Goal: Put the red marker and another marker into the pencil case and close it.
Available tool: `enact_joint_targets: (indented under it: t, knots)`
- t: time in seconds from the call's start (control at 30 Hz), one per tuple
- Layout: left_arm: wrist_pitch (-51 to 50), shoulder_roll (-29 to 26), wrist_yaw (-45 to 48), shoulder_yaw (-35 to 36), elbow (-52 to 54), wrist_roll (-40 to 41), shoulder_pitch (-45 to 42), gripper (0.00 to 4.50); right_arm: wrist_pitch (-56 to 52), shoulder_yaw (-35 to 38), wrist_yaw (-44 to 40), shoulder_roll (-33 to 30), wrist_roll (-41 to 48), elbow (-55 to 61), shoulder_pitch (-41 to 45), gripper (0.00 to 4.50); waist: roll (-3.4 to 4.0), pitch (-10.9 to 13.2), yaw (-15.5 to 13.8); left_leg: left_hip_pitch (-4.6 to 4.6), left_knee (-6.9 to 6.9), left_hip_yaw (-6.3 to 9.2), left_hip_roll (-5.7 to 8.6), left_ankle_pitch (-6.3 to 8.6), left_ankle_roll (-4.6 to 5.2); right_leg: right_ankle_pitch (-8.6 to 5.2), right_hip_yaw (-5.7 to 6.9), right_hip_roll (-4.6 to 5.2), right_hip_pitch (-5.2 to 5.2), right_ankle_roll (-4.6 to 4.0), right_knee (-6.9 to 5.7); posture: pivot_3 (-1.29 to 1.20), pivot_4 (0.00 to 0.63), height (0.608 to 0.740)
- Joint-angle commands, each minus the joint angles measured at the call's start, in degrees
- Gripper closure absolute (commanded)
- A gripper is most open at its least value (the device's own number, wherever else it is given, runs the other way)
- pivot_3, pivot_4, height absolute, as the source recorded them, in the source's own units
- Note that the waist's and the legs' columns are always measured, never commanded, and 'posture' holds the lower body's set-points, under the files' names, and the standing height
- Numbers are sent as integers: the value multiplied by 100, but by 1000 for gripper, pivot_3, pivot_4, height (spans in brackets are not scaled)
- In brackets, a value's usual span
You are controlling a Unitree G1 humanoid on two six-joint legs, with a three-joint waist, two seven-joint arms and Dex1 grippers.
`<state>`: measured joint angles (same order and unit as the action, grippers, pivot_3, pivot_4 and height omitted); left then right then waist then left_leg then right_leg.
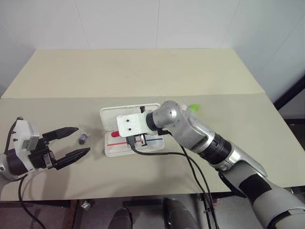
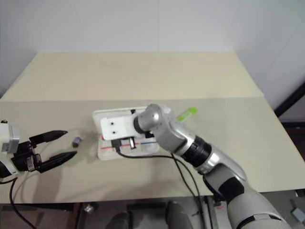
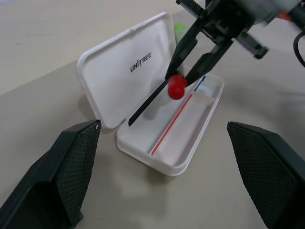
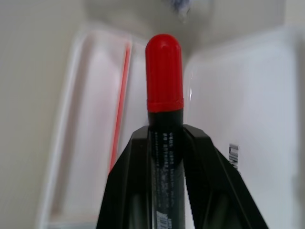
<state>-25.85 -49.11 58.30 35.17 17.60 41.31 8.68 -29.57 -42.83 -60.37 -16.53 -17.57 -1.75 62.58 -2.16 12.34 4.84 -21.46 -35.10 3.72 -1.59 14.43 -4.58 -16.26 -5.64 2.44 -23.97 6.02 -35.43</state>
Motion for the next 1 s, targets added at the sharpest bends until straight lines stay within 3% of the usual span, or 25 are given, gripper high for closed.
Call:
enact_joint_targets:
  t: [0.03,0.3,0.47,0.77,1.0]
  knots:
    - [47,32,-58,174,213,61,31,0,26,-95,70,180,-312,-159,200,3185,-1,0,5,-3,0,0,0,1,0,0,0,-1,-2,1,0,0,150,740]
    - [45,57,-127,186,270,85,60,0,-1064,-204,-246,606,-669,-575,517,3185,-3,-2,12,-19,2,-2,-8,7,-2,17,0,-10,-44,34,-42,0,150,740]
    - [40,75,-157,179,297,85,55,0,-1847,-150,-511,783,-532,-224,578,3185,-3,-2,18,-22,3,-1,-11,9,-5,15,0,-13,-50,32,-44,0,150,740]
    - [44,80,-183,108,272,75,-8,0,-2320,-215,-687,679,-349,455,507,3185,-4,-3,16,-30,3,-1,-11,12,-9,14,1,-13,-56,36,-41,0,150,740]
    - [44,77,-208,46,238,58,-115,0,-2171,-178,-438,756,-273,161,529,638,-6,-4,20,-30,2,-1,-11,12,-9,12,1,-13,-56,32,-41,0,150,740]
